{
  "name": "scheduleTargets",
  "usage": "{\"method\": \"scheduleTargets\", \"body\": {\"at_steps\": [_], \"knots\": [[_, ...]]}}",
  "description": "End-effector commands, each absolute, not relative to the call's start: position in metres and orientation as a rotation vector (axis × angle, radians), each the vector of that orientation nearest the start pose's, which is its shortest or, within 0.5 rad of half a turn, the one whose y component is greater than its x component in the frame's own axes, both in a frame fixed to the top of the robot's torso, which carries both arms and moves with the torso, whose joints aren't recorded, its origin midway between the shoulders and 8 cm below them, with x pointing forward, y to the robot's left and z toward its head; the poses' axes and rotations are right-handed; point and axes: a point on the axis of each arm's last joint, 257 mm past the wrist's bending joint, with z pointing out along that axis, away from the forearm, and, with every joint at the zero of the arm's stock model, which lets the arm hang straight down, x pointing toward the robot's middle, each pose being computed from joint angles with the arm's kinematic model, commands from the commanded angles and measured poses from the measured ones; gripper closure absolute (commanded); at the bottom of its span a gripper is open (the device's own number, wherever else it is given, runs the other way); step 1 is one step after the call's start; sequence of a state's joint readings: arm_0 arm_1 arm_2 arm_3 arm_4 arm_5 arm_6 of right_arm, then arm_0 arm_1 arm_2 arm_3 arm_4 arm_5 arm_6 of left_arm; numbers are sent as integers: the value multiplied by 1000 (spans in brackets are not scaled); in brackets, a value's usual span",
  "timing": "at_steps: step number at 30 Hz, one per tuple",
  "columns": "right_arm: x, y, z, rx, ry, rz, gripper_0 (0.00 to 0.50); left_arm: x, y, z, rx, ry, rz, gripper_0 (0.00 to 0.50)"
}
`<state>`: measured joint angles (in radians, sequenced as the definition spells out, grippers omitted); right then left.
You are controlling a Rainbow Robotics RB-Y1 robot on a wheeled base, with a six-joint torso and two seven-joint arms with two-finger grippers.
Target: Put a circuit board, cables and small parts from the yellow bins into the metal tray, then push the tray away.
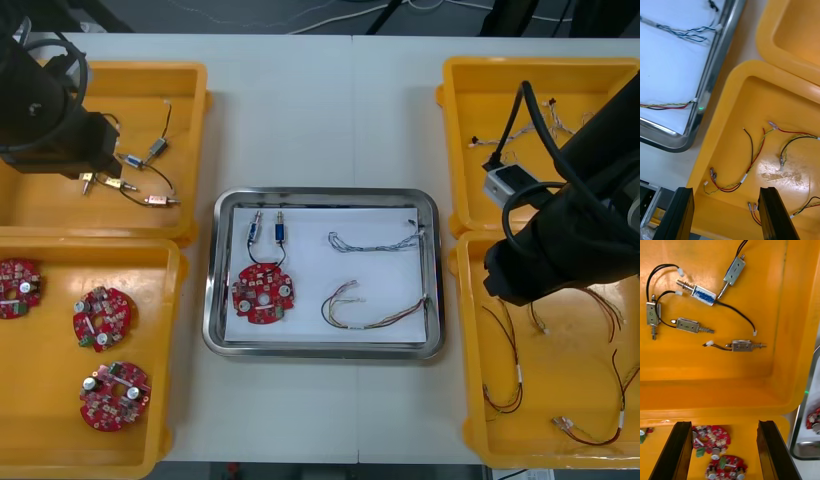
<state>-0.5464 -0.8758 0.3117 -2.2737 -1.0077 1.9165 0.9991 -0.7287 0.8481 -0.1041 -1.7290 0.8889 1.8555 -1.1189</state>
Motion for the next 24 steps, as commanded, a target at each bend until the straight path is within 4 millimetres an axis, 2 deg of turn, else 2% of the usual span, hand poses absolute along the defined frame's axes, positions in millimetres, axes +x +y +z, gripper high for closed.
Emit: {"method": "scheduleTargets", "body": {"at_steps": [1, 12, 19, 24], "knots": [[358, -177, -162, -785, 2679, -15, 0, 473, 346, -98, 14, 2697, 19, 0], [344, -123, -177, -1106, 2579, -67, 0, 467, 369, -92, -23, 2679, -2, 0], [345, -93, -190, -1354, 2444, -116, 0, 462, 389, -96, -65, 2641, -12, 0], [346, -75, -199, -1502, 2367, -147, 0, 457, 400, -101, -16, 2636, 48, 0]]}}
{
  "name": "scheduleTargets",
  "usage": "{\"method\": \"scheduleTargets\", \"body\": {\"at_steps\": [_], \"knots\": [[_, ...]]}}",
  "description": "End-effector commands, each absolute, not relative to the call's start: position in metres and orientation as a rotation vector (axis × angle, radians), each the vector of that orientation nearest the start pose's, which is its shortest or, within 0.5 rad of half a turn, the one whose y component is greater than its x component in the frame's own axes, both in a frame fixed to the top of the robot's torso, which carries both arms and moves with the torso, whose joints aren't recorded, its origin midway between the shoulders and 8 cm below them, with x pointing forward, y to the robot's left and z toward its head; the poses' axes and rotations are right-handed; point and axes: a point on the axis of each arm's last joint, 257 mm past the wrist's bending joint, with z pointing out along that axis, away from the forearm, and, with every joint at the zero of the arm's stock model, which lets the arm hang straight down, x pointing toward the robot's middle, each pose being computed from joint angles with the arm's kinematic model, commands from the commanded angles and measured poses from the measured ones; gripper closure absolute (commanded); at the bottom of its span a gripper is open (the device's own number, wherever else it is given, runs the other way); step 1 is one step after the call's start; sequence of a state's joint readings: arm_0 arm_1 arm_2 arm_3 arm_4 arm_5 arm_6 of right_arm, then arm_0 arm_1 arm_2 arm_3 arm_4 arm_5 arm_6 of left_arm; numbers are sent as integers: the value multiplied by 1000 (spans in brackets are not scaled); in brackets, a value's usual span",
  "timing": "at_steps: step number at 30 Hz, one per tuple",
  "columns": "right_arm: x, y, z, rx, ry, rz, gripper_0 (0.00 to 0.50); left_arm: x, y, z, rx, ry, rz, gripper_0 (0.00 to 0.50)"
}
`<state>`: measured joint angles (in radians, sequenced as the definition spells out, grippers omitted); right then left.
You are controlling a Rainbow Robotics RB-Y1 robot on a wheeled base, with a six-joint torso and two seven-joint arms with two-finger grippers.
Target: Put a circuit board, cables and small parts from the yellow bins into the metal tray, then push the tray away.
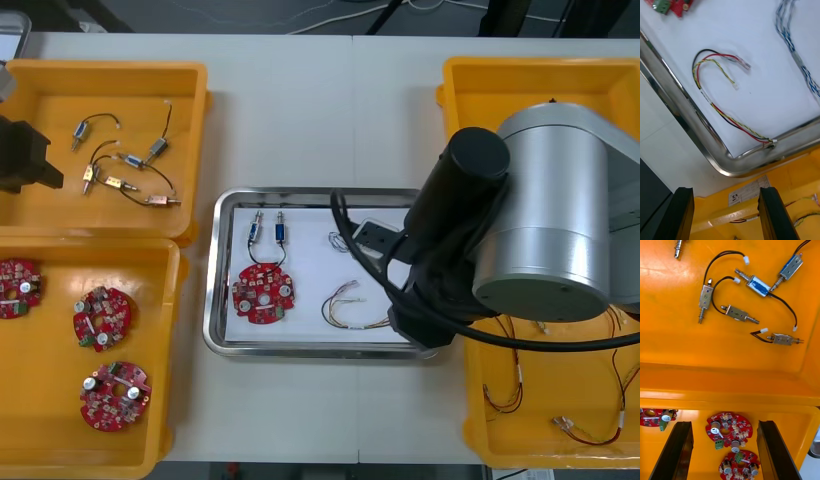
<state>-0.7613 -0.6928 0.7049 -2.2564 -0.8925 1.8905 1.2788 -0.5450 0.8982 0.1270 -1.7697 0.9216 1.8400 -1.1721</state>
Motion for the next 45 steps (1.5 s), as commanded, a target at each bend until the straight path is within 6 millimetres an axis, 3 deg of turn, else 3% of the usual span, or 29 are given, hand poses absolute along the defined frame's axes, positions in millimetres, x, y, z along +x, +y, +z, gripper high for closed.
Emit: {"method": "scheduleTargets", "body": {"at_steps": [1, 13, 27, 45], "knots": [[347, -72, -201, -1533, 2349, -158, 0, 456, 401, -102, -16, 2639, 49, 0], [347, -37, -229, -1705, 2190, -192, 0, 438, 401, -115, 21, 2644, 81, 0], [332, -20, -260, -1825, 2076, -212, 0, 424, 407, -116, 8, 2629, 85, 0], [329, 2, -301, -1854, 2021, -244, 0, 421, 409, -117, -2, 2632, 91, 0]]}}
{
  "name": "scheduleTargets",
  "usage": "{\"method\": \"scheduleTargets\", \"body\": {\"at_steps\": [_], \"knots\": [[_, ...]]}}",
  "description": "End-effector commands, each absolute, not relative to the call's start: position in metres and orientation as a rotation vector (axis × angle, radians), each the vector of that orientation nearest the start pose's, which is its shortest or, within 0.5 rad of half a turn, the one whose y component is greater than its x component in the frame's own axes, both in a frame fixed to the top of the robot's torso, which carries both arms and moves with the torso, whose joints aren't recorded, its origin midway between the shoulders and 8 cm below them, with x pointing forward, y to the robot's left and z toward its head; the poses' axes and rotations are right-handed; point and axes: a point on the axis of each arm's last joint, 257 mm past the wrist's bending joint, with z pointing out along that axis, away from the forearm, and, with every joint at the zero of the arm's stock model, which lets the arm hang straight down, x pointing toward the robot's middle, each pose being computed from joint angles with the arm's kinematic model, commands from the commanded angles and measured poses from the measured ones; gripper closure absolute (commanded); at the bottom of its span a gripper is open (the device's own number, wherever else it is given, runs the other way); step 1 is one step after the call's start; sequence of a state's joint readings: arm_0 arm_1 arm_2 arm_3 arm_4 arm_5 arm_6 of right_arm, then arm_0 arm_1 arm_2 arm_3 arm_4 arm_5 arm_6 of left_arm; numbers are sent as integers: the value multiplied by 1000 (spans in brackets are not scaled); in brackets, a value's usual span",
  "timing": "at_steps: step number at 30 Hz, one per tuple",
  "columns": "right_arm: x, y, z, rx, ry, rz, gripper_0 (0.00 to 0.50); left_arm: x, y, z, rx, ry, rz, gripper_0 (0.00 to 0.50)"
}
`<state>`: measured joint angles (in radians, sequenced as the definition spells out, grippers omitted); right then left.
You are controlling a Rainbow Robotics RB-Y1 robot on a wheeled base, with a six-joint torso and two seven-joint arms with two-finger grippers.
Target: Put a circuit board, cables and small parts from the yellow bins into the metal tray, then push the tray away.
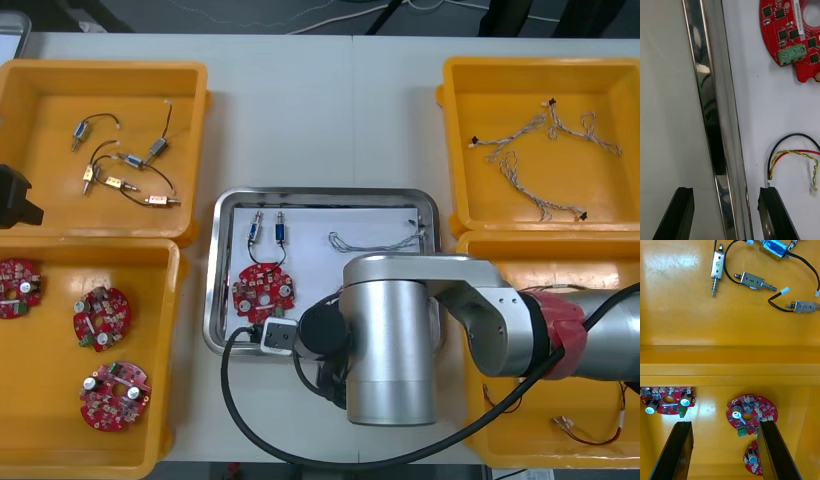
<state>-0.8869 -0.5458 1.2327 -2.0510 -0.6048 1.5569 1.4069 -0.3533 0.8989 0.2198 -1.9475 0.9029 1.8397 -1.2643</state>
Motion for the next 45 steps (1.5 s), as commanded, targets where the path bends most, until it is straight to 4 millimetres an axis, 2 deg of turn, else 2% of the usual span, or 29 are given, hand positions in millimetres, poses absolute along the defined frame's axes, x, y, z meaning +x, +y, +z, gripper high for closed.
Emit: {"method": "scheduleTargets", "body": {"at_steps": [1, 11, 23, 25, 27, 29, 32, 33, 45], "knots": [[329, 3, -302, -1861, 2008, -251, 0, 421, 410, -117, -3, 2631, 93, 0], [329, 7, -315, -1876, 1970, -263, 0, 421, 410, -117, -1, 2631, 93, 0], [342, 13, -324, -1859, 1953, -305, 0, 421, 410, -117, -1, 2631, 93, 0], [342, 13, -324, -1861, 1952, -306, 48, 421, 410, -117, -1, 2631, 93, 0], [342, 13, -323, -1860, 1951, -309, 75, 421, 410, -117, -1, 2631, 93, 0], [344, 13, -322, -1856, 1947, -311, 137, 421, 410, -117, -1, 2631, 93, 0], [347, 13, -320, -1849, 1940, -321, 448, 421, 410, -117, -1, 2631, 93, 0], [349, 12, -319, -1847, 1939, -327, 495, 421, 410, -117, -1, 2631, 93, 0], [380, 6, -288, -1819, 1861, -395, 500, 421, 410, -117, -1, 2631, 93, 0]]}}
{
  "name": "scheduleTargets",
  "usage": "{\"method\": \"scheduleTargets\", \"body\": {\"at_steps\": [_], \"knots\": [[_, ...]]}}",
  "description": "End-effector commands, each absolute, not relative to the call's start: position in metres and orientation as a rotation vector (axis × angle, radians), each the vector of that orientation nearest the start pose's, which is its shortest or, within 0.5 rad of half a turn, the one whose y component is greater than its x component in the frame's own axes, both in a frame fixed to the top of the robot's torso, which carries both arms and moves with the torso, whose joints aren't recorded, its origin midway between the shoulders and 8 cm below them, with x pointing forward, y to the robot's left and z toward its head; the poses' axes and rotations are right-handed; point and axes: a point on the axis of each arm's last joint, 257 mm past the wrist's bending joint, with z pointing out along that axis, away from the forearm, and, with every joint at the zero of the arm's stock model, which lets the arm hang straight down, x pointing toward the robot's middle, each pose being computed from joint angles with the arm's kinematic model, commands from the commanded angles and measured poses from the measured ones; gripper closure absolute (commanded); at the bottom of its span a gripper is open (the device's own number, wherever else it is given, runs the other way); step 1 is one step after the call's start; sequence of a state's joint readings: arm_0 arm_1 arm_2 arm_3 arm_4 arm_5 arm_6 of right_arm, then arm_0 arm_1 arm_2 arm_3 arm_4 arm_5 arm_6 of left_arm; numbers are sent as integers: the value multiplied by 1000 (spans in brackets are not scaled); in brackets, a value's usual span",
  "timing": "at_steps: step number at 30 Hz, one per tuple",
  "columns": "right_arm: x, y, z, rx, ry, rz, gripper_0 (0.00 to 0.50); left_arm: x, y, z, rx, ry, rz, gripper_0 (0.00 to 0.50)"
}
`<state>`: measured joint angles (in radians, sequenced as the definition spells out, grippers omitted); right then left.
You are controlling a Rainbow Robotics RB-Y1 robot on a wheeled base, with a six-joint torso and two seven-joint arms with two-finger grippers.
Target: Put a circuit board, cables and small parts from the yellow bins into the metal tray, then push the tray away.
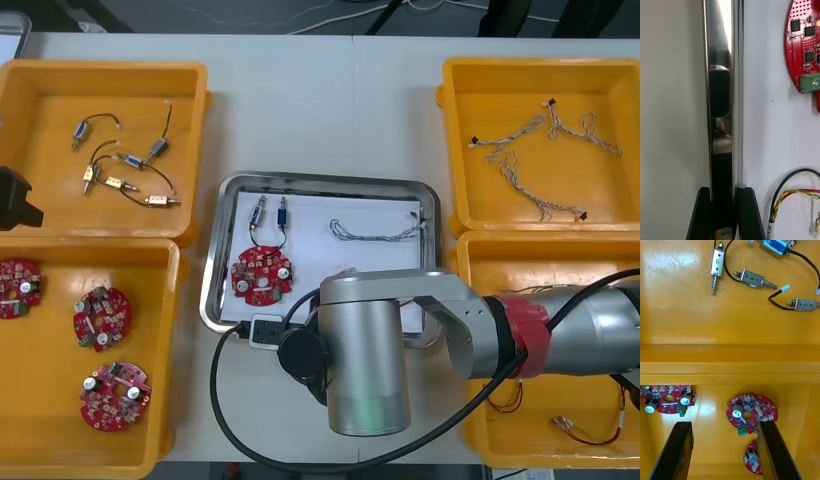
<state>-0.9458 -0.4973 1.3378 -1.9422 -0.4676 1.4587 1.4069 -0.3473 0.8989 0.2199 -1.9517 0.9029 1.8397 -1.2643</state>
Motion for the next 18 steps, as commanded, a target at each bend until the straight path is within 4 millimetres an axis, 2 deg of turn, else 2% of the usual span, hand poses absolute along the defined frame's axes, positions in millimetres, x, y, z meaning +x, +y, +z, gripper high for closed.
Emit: {"method": "scheduleTargets", "body": {"at_steps": [1, 12, 18], "knots": [[382, 5, -287, -1816, 1861, -402, 500, 421, 410, -117, -1, 2631, 93, 0], [416, -11, -261, -1775, 1812, -496, 500, 421, 410, -117, -1, 2631, 93, 0], [431, -9, -249, -1767, 1769, -528, 500, 421, 410, -117, -1, 2631, 93, 0]]}}
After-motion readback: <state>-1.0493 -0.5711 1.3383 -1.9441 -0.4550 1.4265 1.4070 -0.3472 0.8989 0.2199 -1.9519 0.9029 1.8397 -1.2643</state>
